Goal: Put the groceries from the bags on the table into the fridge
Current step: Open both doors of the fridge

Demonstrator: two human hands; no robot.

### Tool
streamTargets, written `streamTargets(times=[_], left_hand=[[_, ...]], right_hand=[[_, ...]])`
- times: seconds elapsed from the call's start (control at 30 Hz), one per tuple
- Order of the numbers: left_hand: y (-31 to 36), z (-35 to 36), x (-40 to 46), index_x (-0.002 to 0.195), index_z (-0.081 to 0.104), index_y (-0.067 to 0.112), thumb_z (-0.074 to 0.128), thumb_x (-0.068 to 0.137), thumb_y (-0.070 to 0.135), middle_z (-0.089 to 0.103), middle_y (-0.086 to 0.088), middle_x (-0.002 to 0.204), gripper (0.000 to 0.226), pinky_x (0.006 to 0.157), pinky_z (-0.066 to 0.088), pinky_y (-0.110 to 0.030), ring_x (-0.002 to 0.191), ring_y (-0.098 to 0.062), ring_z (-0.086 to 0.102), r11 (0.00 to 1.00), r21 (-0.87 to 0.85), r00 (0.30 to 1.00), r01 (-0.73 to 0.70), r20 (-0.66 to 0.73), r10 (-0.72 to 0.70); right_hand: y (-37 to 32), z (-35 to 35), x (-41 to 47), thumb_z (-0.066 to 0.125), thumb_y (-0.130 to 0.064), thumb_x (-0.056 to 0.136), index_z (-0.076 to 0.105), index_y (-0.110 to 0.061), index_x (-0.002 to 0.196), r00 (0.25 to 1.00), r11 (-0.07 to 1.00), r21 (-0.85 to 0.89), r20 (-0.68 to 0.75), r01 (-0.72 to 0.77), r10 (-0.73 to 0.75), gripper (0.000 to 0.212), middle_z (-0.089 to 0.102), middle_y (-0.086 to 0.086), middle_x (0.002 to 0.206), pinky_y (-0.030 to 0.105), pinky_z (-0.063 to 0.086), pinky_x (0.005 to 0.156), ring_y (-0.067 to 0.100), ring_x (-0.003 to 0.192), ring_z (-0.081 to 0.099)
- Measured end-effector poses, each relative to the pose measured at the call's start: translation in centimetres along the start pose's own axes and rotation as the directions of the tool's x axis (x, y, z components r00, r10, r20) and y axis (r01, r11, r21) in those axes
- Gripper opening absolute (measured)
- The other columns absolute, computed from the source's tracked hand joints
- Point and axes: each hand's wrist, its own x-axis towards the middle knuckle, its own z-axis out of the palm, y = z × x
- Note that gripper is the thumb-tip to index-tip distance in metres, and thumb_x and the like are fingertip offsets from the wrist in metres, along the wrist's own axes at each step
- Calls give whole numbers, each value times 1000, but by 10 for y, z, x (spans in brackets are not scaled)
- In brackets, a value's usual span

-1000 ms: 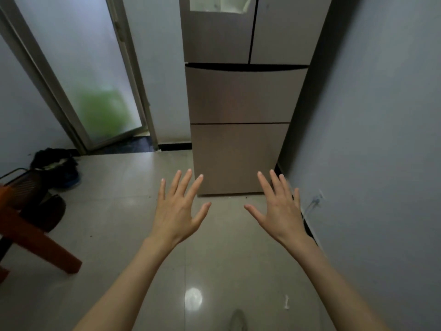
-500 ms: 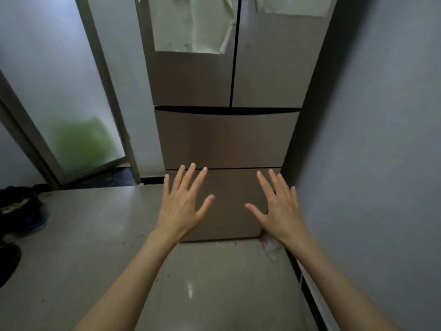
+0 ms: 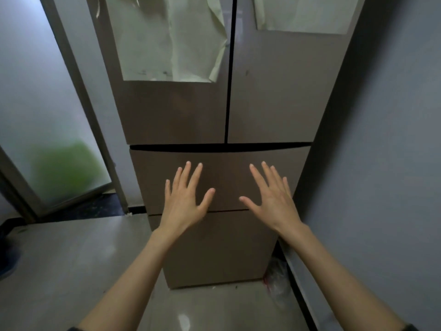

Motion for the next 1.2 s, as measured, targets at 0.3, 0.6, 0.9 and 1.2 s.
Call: streamTargets(times=[0.3,0.6,0.9,1.2], left_hand=[[28,25,121,150,0,23,41,93,51,1,3,158,76,114,10,-32,144,-14,5,630,-661,909,408,225,-352],[37,44,209,147,3,1,40,94,51,16,-17,154,82,110,26,-48,140,-28,25,-447,-794,682,412,594,-426],[39,69,242,146,19,6,41,85,66,24,-13,153,88,113,18,-48,140,-25,25,-584,-753,626,302,619,-475],[34,80,242,136,39,9,53,84,58,41,-7,144,73,111,28,-36,132,-20,40,-585,-787,632,195,557,-539]], right_hand=[[26,0,131,44,-48,93,1,-28,149,998,995,-98,-53,15,-20,74,-11,6,158,50,-6,116,24,143,-17],[45,-4,235,70,-37,76,12,-28,149,917,892,-402,-238,206,-319,93,2,10,158,60,-4,109,32,145,-1],[71,7,268,74,-45,69,6,-30,149,850,813,-520,-273,263,-450,106,-5,3,155,59,-9,108,28,142,-5],[67,5,264,72,-42,74,-2,-31,148,881,830,-497,-238,252,-410,105,-9,3,157,58,-18,106,27,142,-16]])
